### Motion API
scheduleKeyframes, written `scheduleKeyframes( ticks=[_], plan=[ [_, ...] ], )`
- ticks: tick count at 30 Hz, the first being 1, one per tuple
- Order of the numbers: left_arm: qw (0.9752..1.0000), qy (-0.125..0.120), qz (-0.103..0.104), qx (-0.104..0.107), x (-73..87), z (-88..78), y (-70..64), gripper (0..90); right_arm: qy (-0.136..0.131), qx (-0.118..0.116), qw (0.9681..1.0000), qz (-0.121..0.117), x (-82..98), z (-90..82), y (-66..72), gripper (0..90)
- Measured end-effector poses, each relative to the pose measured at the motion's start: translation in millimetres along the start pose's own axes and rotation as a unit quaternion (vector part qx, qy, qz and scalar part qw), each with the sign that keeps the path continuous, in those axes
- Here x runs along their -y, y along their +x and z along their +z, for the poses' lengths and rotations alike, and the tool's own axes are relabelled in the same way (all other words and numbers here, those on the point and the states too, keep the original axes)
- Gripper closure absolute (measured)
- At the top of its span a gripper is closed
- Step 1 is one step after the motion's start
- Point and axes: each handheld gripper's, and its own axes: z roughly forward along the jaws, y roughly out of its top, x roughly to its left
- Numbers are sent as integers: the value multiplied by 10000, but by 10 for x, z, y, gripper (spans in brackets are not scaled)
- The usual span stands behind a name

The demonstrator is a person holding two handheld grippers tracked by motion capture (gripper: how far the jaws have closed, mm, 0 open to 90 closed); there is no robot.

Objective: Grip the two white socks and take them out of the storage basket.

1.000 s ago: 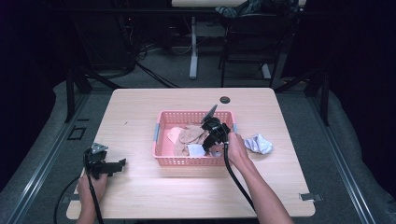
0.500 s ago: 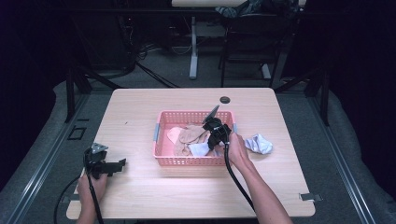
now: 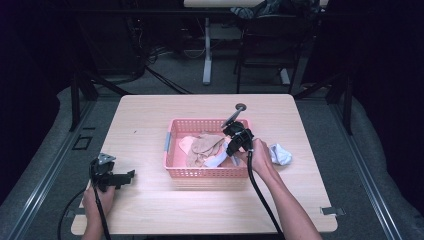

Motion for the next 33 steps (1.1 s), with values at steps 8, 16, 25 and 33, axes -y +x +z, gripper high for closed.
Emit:
scheduleKeyframes(
  ticks=[8,16,25,33],
  plan=[
    [10000,-11,-9,1,0,1,-1,0,-224,-42,9997,9,21,-200,-30,809],
    [10000,-9,-11,-1,0,1,-2,0,-374,-93,9992,43,10,-334,-32,809],
    [10000,-2,0,-1,0,0,0,0,-455,-91,9989,14,-11,-484,-40,808],
    [10000,-8,-12,0,0,1,-2,0,-536,-43,9986,-16,-25,-629,-50,808]
  ],
)
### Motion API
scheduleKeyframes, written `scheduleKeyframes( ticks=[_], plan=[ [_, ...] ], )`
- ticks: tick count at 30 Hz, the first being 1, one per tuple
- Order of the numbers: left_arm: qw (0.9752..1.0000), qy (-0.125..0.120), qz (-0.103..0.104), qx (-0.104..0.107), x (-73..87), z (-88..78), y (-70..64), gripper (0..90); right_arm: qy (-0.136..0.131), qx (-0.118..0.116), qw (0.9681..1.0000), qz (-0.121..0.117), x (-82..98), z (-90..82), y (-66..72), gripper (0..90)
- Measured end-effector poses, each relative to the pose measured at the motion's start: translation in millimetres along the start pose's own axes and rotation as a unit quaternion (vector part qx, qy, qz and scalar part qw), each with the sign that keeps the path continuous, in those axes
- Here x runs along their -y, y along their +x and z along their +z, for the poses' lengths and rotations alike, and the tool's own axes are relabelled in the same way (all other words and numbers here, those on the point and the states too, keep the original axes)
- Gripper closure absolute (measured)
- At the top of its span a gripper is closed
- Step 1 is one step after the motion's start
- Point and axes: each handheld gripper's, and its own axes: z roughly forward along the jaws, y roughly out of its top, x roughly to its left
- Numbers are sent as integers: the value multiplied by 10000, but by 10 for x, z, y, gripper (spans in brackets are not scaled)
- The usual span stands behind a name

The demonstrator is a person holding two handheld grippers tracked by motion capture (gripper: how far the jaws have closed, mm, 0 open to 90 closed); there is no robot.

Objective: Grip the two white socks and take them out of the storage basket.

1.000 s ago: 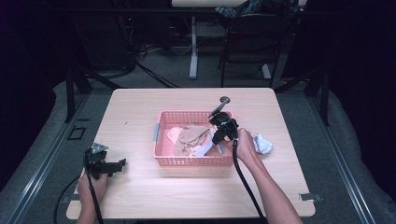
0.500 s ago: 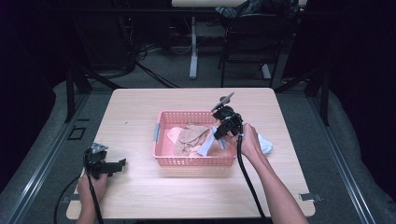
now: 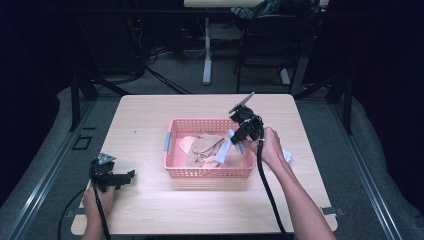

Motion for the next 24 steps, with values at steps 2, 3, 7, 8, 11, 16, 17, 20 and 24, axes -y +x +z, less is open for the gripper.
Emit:
scheduleKeyframes(
  ticks=[2,3,7,8,11,16,17,20,24],
  plan=[
    [10000,-3,2,1,0,1,1,0,-16,23,10000,7,-7,-65,-6,808],
    [10000,-1,0,-1,0,0,0,0,-40,15,10000,0,-11,-86,-10,808],
    [10000,-3,3,1,0,1,1,0,-134,31,9999,21,-19,-185,-29,808],
    [10000,-1,0,-1,0,0,0,0,-134,42,9999,-13,-21,-212,-41,808],
    [10000,-2,4,0,0,1,1,0,-220,61,9997,23,-19,-288,-64,808],
    [10000,1,1,-1,0,0,0,0,-347,93,9993,101,5,-413,-123,807],
    [10000,0,1,0,0,0,0,0,-355,88,9993,104,11,-437,-137,807],
    [10000,-4,2,0,0,1,0,0,-434,97,9989,126,41,-498,-168,807],
    [10000,0,2,-1,0,0,0,0,-475,177,9985,191,98,-584,-231,807]
  ],
)
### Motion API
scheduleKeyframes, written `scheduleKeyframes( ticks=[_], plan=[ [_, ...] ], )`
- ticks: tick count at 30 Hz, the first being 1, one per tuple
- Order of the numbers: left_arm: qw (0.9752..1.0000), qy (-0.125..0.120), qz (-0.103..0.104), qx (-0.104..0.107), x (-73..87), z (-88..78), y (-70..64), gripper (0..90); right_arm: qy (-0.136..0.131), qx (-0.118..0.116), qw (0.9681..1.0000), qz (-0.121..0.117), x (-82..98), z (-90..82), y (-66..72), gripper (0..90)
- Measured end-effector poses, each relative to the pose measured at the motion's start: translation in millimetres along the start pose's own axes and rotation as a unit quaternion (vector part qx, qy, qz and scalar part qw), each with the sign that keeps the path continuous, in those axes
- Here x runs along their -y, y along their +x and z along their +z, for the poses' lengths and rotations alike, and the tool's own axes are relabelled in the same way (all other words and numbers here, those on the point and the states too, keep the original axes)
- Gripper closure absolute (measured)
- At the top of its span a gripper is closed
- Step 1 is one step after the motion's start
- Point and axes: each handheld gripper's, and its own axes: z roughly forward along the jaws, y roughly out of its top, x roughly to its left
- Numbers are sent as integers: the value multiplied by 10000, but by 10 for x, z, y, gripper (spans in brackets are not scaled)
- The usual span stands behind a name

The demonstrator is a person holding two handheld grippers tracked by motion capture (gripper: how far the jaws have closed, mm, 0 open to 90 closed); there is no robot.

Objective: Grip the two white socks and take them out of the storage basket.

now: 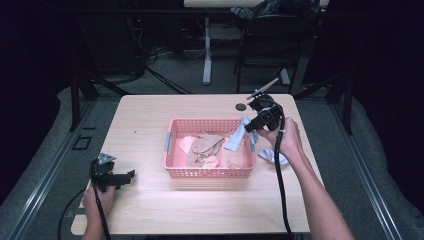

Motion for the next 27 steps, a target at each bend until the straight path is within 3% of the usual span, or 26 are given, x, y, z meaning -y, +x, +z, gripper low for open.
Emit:
scheduleKeyframes(
  ticks=[15,27],
  plan=[
    [10000,-3,1,1,0,0,0,0,-239,276,9984,439,304,-353,-415,806],
    [10000,0,-1,0,0,0,0,0,-264,518,9939,941,615,-393,-806,806]
  ],
)
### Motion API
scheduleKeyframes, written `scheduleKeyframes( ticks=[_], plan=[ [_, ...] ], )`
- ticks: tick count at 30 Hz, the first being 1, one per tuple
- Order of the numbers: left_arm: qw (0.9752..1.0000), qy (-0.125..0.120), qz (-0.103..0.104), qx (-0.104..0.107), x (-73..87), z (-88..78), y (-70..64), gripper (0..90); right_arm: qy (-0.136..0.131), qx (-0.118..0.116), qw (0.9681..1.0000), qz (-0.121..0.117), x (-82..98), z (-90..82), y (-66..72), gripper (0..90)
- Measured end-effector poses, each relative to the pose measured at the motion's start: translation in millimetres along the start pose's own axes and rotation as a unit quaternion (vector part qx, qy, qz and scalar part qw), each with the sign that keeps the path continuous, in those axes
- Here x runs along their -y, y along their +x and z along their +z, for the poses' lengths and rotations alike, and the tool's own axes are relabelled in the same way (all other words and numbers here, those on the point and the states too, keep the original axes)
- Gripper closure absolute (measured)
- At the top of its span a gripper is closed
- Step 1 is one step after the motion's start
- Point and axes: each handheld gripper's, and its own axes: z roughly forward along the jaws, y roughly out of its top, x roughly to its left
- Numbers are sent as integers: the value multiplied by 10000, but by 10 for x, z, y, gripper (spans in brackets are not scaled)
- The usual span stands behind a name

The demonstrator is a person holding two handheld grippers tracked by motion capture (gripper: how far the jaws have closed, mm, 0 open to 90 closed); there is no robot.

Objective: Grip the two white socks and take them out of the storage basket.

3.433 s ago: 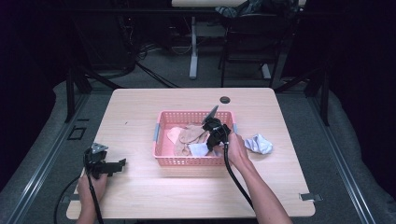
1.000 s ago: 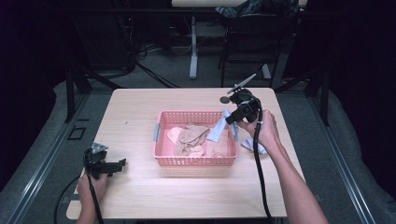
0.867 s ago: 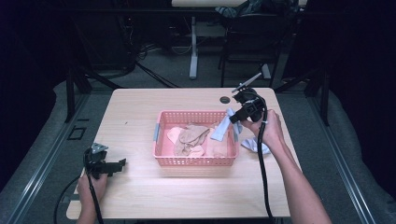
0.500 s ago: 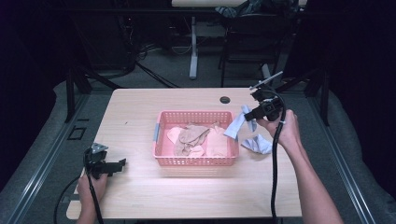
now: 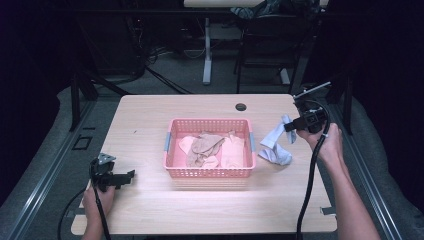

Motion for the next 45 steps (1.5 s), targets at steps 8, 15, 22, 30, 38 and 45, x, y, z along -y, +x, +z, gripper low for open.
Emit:
scheduleKeyframes(
  ticks=[8,15,22,30,38,45],
  plan=[
    [10000,0,4,2,0,0,0,0,230,157,9994,211,114,240,-132,803],
    [10000,1,1,0,0,0,0,0,469,338,9981,223,171,511,-98,799],
    [10000,-3,3,2,0,0,0,0,698,392,9963,308,221,750,-88,798],
    [10000,0,0,0,0,0,0,0,973,283,9940,407,344,1031,-114,795],
    [10000,9,12,0,0,-1,1,0,1104,38,9921,602,440,1238,-168,790],
    [10000,-1,0,0,0,0,0,0,1121,-86,9916,638,487,1274,-216,764]
  ],
)
